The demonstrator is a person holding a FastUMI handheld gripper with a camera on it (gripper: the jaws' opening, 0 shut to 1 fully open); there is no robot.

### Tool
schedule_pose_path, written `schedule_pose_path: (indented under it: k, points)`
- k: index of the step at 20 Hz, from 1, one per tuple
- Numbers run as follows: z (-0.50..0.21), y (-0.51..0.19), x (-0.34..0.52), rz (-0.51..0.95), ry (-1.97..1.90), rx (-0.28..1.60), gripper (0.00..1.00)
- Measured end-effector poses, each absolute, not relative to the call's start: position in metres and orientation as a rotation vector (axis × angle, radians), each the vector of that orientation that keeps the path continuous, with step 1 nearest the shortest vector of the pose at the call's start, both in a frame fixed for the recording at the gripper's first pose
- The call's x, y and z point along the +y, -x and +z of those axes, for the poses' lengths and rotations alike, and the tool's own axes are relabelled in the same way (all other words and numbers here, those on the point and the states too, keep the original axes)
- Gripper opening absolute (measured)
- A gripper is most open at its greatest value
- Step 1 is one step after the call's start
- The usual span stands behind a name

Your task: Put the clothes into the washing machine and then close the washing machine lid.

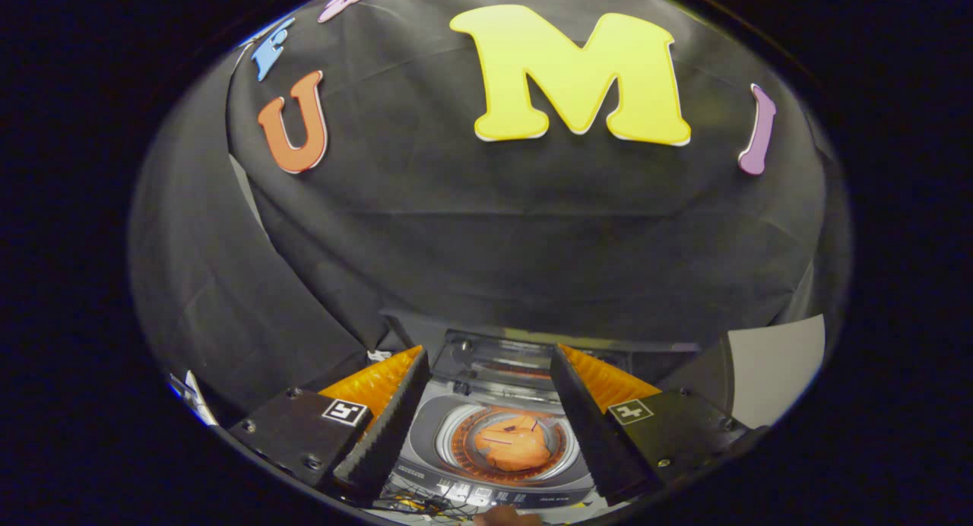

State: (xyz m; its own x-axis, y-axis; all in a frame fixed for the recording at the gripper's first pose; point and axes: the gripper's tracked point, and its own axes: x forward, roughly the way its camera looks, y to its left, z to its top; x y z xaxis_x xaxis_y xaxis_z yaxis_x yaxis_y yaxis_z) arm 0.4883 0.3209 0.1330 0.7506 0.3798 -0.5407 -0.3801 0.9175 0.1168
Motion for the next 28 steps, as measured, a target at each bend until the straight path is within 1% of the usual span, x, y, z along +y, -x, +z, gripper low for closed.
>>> schedule_pose_path:
  k: [5,13,22,28]
  points:
    - [0.140,-0.528,0.320,0.372,0.014,0.577,1.00]
    - [0.100,-0.595,0.329,0.317,-0.063,0.626,1.00]
    - [0.066,-0.607,0.333,0.279,-0.042,0.666,1.00]
    - [0.062,-0.609,0.333,0.258,-0.009,0.631,1.00]
